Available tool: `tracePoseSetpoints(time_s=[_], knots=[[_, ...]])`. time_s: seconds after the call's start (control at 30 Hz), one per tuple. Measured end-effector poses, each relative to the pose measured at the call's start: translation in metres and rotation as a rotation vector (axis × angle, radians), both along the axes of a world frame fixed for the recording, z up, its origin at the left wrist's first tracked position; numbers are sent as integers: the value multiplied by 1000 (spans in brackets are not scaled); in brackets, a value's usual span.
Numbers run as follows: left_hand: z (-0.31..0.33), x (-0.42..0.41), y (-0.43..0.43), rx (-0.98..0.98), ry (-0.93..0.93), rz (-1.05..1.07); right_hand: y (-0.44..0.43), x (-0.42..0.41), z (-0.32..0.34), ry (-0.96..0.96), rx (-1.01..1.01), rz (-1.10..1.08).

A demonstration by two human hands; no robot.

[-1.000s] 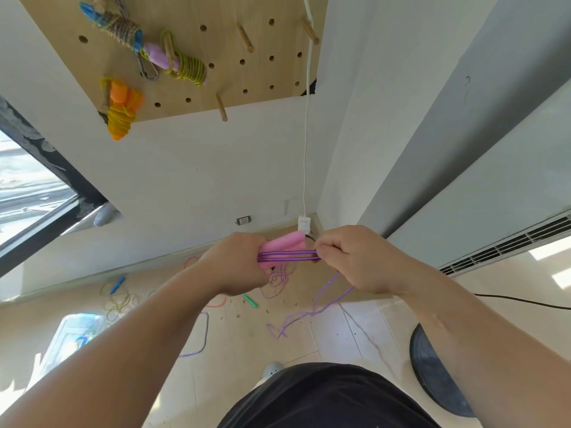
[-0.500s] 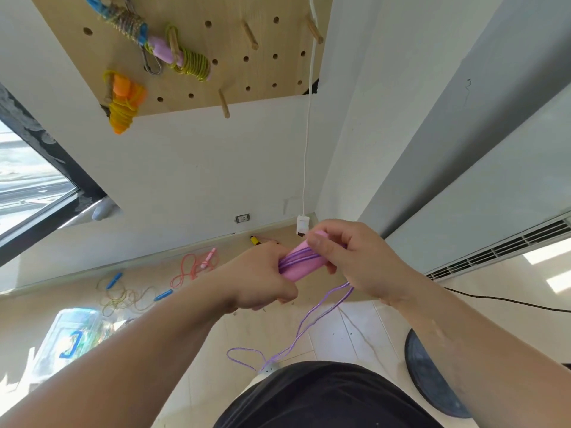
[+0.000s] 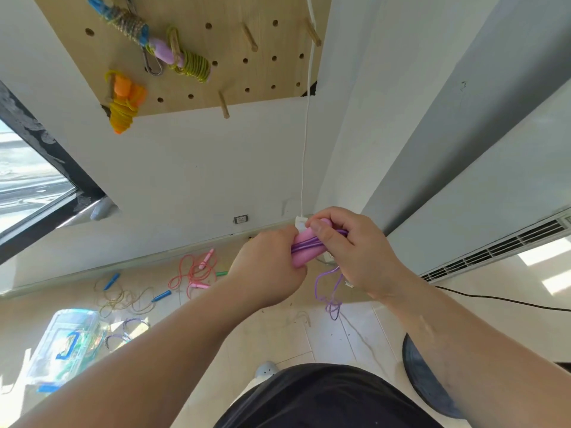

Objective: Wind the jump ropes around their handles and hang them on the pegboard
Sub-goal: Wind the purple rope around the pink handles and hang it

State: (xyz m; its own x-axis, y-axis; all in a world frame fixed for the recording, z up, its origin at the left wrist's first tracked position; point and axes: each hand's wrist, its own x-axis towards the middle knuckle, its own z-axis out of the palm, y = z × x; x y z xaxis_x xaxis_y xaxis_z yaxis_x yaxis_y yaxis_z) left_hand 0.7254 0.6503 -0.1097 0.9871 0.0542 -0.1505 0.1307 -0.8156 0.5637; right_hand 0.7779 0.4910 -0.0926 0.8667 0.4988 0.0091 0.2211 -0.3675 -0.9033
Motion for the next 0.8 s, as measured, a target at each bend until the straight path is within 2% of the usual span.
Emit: tracePoseSetpoints(time_s=[0.07,0.2,0.27,0.33,0.43,0.53,0.7,0.8], knots=[[-4,0,-2,-2,-8,-4,0,-5,-3,-6,-4,18],[-7,4,-7,-13,29,-15,3,-15,-8,103,111,5],[-9,7,-4,26,52,-43,-1,-11,-7,73,46,31],[-13,10,3,106,74,-52,-11,-1,-5,3,-185,109],[-20,10,5,212,112,-74,-20,13,0,-202,-642,274],[-21,13,1,247,142,-85,-18,17,10,-352,-868,353],[-11,27,2,197,176,-59,-27,27,12,-392,-883,398],[-3,30,-1,16,209,-22,-37,34,11,-403,-777,431]])
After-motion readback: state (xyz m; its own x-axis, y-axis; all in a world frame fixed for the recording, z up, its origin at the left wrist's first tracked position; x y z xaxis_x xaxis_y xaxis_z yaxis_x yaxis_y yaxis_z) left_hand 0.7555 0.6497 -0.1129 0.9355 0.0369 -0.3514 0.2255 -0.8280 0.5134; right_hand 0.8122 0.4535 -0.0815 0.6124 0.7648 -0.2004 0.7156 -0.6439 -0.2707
